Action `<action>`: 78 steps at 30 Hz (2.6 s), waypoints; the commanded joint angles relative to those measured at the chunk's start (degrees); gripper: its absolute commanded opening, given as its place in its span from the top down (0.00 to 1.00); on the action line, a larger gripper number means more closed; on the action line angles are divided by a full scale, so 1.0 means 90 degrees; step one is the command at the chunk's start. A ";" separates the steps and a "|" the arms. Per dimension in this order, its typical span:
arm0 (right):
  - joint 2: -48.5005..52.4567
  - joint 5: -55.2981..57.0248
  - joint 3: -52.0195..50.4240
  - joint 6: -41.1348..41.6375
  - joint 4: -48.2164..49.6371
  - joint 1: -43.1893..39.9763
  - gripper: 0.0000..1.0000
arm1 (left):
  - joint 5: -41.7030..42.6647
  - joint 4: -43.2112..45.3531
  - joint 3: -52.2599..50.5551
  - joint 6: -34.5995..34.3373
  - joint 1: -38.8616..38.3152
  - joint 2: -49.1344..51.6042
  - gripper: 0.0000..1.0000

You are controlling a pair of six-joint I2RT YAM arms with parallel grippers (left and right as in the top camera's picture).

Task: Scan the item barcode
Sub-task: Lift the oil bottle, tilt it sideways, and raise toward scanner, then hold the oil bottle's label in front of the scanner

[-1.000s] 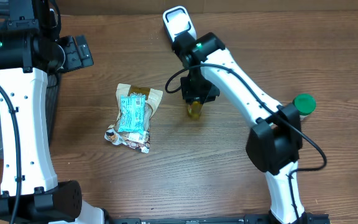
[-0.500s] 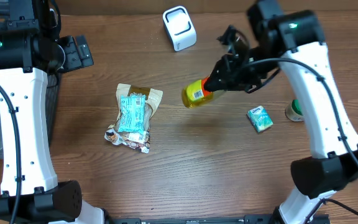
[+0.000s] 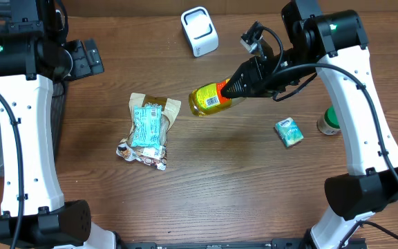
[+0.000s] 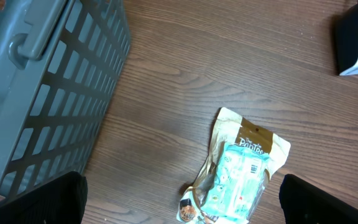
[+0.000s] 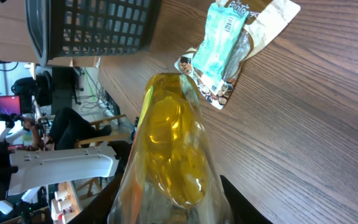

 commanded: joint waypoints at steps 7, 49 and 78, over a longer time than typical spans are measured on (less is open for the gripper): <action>-0.1834 -0.0393 -0.1239 -0.0437 0.0019 0.0046 0.71 | -0.0032 0.0019 0.0015 0.0029 -0.0044 0.0053 0.01; -0.1304 0.7771 -0.1515 0.1239 0.5008 0.1970 0.73 | -0.0032 0.0019 0.0015 0.0029 -0.0044 0.0053 0.01; 0.2008 0.9124 -0.1520 -0.5117 1.0622 0.1868 0.75 | -0.0029 0.0019 0.0015 0.0029 -0.0041 0.0053 0.00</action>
